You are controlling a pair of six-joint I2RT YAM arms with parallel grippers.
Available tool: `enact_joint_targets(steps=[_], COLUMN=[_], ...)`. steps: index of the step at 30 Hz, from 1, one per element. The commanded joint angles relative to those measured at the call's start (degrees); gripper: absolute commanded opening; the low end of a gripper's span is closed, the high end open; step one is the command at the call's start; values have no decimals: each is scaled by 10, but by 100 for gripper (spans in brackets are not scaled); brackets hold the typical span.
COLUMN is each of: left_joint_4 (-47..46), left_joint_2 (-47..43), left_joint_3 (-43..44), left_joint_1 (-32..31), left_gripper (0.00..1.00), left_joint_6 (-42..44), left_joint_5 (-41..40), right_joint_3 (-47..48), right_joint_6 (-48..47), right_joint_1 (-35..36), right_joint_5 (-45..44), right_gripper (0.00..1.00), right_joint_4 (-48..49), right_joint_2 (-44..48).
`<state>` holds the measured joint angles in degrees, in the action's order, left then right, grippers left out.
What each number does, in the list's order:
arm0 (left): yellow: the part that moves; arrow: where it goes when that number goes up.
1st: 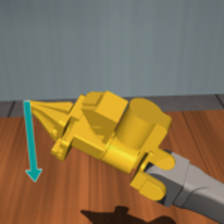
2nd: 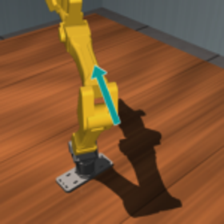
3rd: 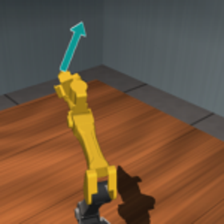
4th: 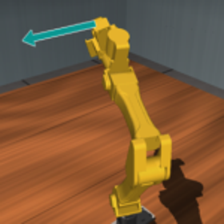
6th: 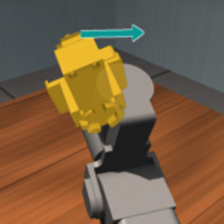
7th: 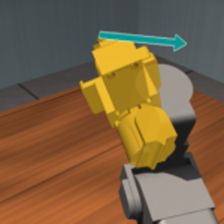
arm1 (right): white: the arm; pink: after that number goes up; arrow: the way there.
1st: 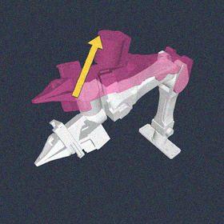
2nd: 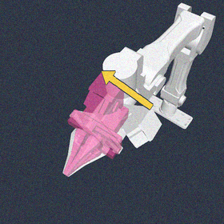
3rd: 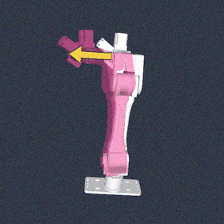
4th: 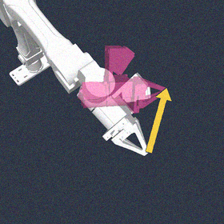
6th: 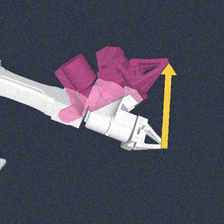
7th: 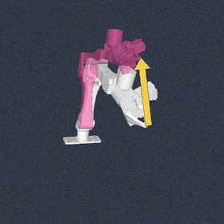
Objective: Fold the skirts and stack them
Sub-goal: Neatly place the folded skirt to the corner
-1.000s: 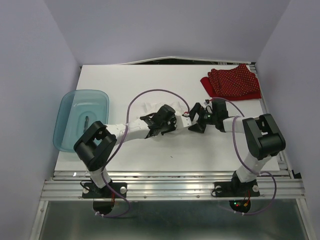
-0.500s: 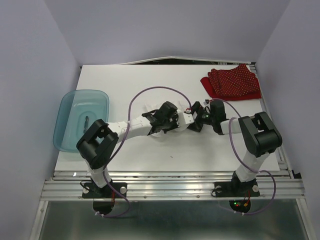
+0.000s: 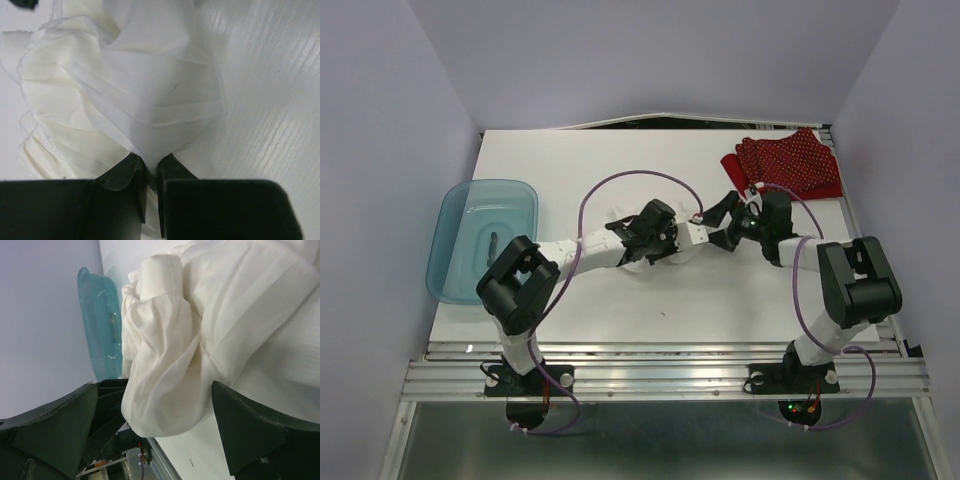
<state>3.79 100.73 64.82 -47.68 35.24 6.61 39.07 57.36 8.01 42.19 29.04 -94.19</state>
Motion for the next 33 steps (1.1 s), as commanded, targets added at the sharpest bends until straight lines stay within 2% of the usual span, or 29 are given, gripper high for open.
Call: enact_joint_targets(steps=[1, 4, 9, 12, 14, 21, 26, 33], left_joint_4=[2, 7, 9, 10, 10, 11, 11, 21], left_joint_2=[4, 8, 8, 12, 15, 17, 18, 23], left_joint_3=[35, 42, 48, 54, 56, 56, 58, 73], left_joint_1=[2, 2, 4, 4, 5, 7, 9, 14], left_gripper=[0, 0, 0, 0, 0, 0, 0, 0], left_joint_6=[-4, -4, -5, -5, -4, -2, -2, -15], left_joint_5=[17, 17, 18, 19, 17, 11, 6, 17], right_joint_3=[56, 98, 118, 154, 183, 267, 319, 313], right_joint_6=[-34, -79, -110, -162, -216, -317, -380, -372], right_joint_1=[41, 61, 73, 73, 73, 73, 73, 73], right_joint_5=[27, 12, -2, -11, -23, -64, -93, -104], right_gripper=[100, 100, 100, 100, 100, 100, 100, 100], right_joint_4=[0, -91, -158, -229, -323, -517, -606, -635], right_joint_2=[-42, -76, -91, -104, -114, -126, -151, -163])
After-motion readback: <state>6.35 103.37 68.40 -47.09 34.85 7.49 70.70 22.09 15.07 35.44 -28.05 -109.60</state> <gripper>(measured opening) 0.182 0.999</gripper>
